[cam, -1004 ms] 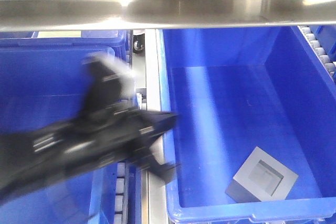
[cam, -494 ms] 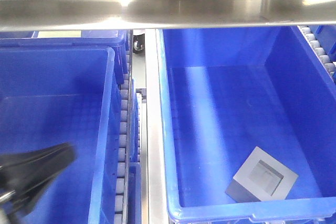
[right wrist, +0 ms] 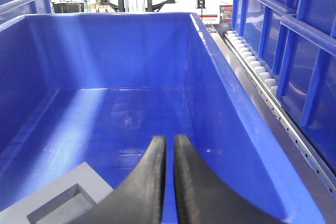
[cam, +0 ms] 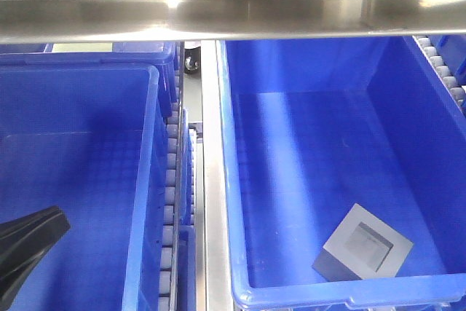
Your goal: Sort gray base to blue bin
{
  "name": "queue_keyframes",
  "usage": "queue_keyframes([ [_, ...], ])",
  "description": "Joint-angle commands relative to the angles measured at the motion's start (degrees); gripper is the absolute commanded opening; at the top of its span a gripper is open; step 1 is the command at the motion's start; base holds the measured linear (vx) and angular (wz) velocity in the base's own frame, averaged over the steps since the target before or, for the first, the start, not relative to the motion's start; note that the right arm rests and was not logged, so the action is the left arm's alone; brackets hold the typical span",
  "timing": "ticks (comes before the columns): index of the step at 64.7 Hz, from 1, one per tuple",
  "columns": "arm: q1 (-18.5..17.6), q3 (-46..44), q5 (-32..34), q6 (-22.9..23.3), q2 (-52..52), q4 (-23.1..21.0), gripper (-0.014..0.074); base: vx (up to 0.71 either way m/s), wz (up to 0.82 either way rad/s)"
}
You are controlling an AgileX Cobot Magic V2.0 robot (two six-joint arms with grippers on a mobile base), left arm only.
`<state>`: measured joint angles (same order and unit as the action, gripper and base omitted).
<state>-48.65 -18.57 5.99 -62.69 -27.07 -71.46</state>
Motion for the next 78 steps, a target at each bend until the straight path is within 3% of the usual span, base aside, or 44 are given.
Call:
queue_keyframes([
  [1,-0.18,-1.59,1.14,0.40,-0.07,0.03,-0.0003,0.00,0.00],
  [44,-0.18,-1.17,1.20,0.40,-0.07,0.10,-0.0003,0.00,0.00],
  [48,-0.18,-1.13,1.08,0.67,-0.07,1.84,-0.0003,0.00,0.00],
  [51,-0.18,-1.13,0.36,2.94,-0.07,6.13,-0.0003,0.00,0.00],
  [54,-0.18,-1.13,0.20,8.39,0.04,13.84,-0.0003,0.00,0.00],
  [62,-0.18,-1.13,0.01,33.74,0.04,39.30,-0.0003,0.00,0.00],
  [67,-0.18,-1.13,-0.03,45.15,0.04,51.93,-0.0003,0.00,0.00],
  [78,-0.18,-1.13,0.47,57.28,0.04,65.52,-0.0003,0.00,0.00],
])
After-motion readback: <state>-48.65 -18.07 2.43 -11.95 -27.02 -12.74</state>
